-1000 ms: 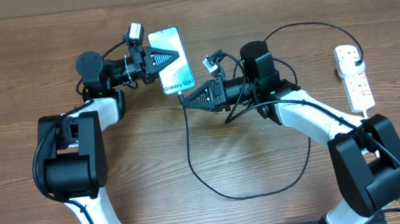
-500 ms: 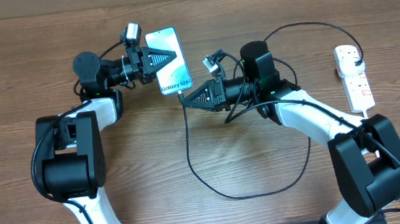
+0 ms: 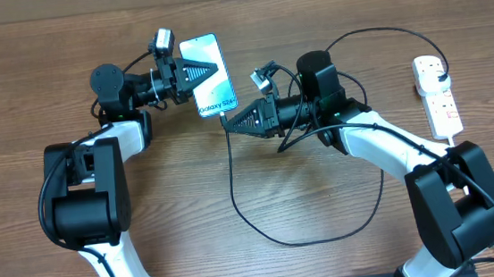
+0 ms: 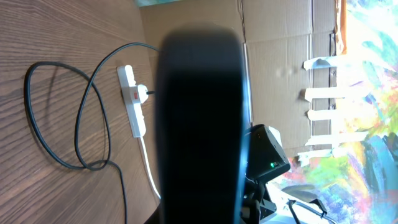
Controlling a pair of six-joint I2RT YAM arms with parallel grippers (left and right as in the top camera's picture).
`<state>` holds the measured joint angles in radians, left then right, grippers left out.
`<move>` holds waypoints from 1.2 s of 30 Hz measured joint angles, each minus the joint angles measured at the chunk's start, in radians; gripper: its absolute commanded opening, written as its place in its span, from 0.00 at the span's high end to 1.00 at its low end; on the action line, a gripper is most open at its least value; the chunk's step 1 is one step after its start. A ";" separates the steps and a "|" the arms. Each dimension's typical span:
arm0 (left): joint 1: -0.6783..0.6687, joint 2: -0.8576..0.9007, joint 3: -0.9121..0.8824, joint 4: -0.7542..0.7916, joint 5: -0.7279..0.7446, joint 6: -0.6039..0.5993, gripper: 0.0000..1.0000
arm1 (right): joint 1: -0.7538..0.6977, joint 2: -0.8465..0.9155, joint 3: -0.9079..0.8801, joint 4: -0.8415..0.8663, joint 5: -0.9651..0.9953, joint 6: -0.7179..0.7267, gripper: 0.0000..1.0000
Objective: Plug charger to phone and switch on socket
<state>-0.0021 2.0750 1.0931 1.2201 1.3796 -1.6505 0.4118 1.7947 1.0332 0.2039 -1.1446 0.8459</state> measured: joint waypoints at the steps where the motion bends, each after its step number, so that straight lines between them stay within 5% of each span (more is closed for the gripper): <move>1: 0.000 0.000 0.000 0.000 0.000 0.000 0.95 | 0.000 0.000 0.000 0.001 0.000 0.000 0.96; 36: -0.011 0.000 0.000 0.000 -0.029 -0.020 0.96 | 0.000 0.000 0.000 -0.007 0.000 0.000 0.96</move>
<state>-0.0135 2.0750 1.0931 1.2205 1.3506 -1.6707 0.4118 1.7947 1.0328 0.1970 -1.1450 0.8455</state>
